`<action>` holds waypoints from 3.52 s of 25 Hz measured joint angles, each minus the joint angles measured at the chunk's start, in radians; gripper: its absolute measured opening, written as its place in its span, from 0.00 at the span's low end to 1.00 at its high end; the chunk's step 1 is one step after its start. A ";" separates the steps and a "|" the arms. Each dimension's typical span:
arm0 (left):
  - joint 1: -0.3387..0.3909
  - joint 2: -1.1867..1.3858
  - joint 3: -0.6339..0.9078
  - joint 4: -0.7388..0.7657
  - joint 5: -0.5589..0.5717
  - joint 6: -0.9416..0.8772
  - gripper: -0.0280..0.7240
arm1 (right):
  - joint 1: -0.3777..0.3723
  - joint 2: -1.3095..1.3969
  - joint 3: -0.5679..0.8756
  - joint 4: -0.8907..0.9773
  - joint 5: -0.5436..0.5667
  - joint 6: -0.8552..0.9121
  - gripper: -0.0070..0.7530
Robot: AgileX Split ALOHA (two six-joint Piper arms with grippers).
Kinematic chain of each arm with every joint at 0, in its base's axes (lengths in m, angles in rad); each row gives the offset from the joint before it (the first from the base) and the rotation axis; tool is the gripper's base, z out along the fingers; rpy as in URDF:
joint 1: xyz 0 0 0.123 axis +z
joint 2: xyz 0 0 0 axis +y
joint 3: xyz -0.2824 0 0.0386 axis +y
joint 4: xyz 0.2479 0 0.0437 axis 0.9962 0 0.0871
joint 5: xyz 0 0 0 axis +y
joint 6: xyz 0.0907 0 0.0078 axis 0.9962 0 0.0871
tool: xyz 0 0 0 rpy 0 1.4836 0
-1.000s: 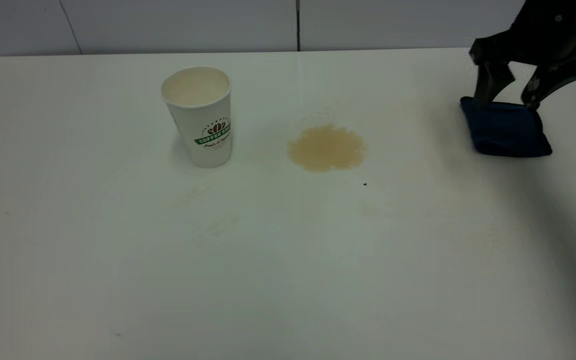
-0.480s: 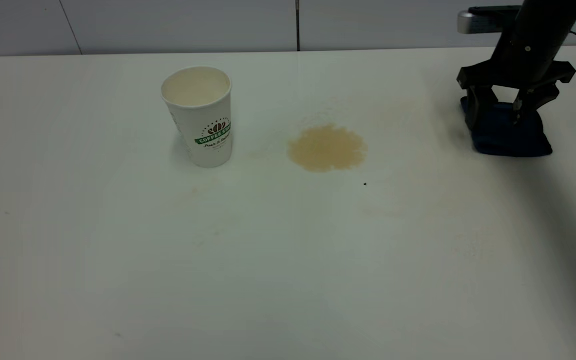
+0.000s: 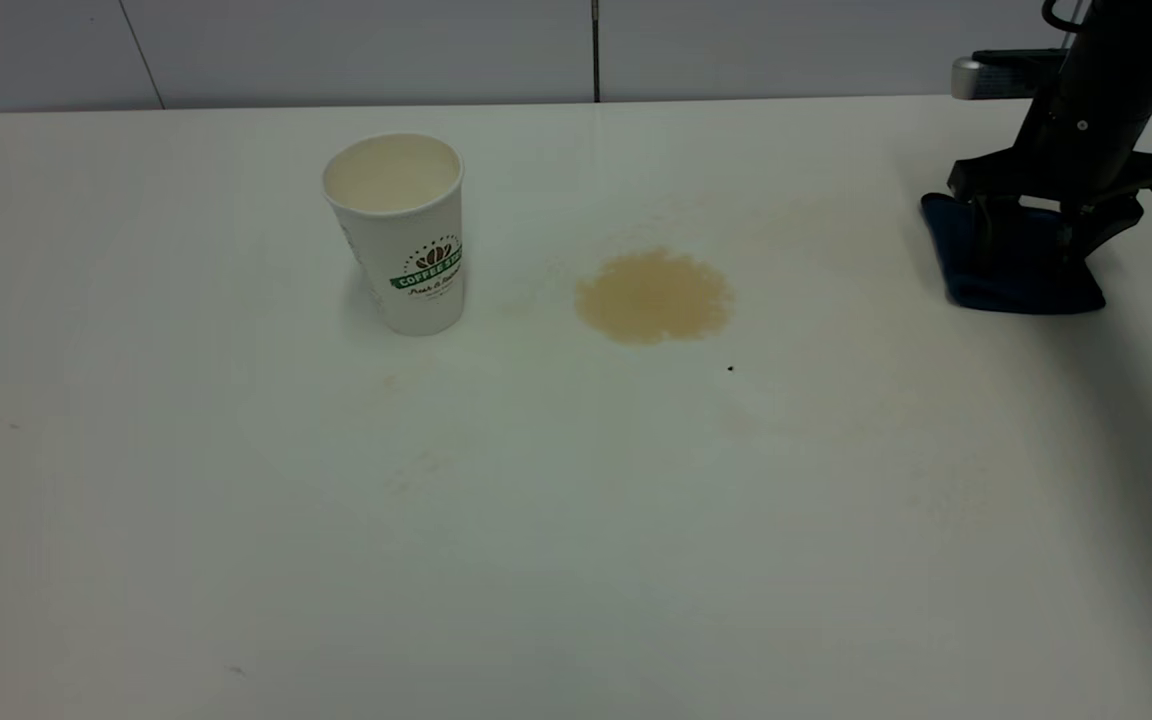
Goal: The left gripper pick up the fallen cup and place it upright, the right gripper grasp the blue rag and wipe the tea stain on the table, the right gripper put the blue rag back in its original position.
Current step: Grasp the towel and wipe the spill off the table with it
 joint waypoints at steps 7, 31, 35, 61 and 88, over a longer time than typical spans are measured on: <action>0.000 0.000 0.000 0.000 0.000 0.000 0.41 | 0.000 0.002 -0.002 0.015 -0.007 0.007 0.33; 0.000 0.000 0.000 0.000 0.000 0.000 0.41 | 0.479 0.018 -0.075 0.091 0.068 -0.002 0.07; 0.000 0.000 0.000 0.000 0.000 0.000 0.41 | 0.559 0.019 -0.075 0.091 0.042 0.029 0.07; 0.000 0.000 0.000 0.000 0.000 0.000 0.41 | 0.325 0.021 -0.075 -0.068 -0.132 0.207 0.07; 0.000 0.000 0.000 0.000 0.000 0.000 0.41 | 0.518 0.033 -0.075 0.148 -0.177 0.142 0.07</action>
